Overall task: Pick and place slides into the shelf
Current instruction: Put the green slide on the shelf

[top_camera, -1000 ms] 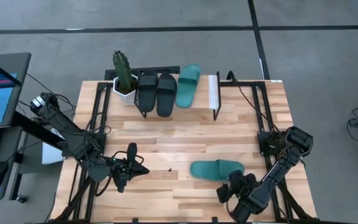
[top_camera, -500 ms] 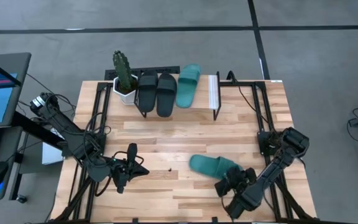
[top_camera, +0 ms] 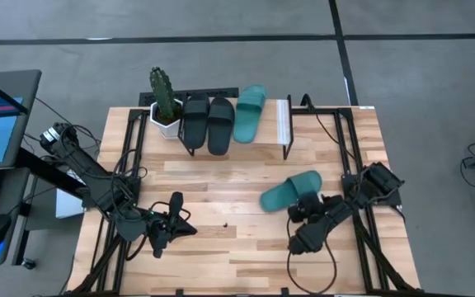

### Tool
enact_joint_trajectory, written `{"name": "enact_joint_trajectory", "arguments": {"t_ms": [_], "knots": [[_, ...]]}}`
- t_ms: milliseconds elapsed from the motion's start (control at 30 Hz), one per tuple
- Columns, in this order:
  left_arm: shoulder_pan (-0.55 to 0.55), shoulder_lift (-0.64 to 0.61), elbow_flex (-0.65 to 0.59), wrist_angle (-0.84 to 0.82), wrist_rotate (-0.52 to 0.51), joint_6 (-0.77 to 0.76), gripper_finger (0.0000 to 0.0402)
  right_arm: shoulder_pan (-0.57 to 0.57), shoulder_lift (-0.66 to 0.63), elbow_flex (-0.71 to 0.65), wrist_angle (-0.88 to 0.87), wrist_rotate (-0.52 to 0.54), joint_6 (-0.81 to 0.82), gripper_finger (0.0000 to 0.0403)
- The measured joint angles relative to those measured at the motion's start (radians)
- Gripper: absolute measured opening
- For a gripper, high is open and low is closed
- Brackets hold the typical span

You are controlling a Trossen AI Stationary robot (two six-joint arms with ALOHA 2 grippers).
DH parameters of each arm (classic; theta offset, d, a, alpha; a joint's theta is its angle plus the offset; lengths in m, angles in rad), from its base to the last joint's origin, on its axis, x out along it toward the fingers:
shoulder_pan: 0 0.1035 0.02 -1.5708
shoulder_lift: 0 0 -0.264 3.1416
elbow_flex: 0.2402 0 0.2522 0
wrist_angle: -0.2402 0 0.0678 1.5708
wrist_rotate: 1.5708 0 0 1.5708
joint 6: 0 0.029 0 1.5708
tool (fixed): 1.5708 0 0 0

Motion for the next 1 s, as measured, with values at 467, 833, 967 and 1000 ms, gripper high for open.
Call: {"name": "enact_joint_trajectory", "arguments": {"t_ms": [467,833,967,1000], "knots": [[0.0,0.0,0.0,-0.01,0.026,-0.011,0.0002,0.091,-0.001,0.11,0.096,0.297,0.096,0.0166],[0.0,0.0,0.0,-0.009,0.025,-0.011,0.0002,0.055,-0.002,0.175,0.144,0.297,-0.12,0.0166],[0.0,0.0,0.0,-0.011,0.025,-0.014,0.0002,-0.017,-0.002,0.175,0.126,0.247,-0.202,0.0172],[0.0,0.0,0.0,-0.014,0.025,-0.015,0.0002,-0.037,-0.002,0.175,0.127,0.231,-0.234,0.0174]]}}
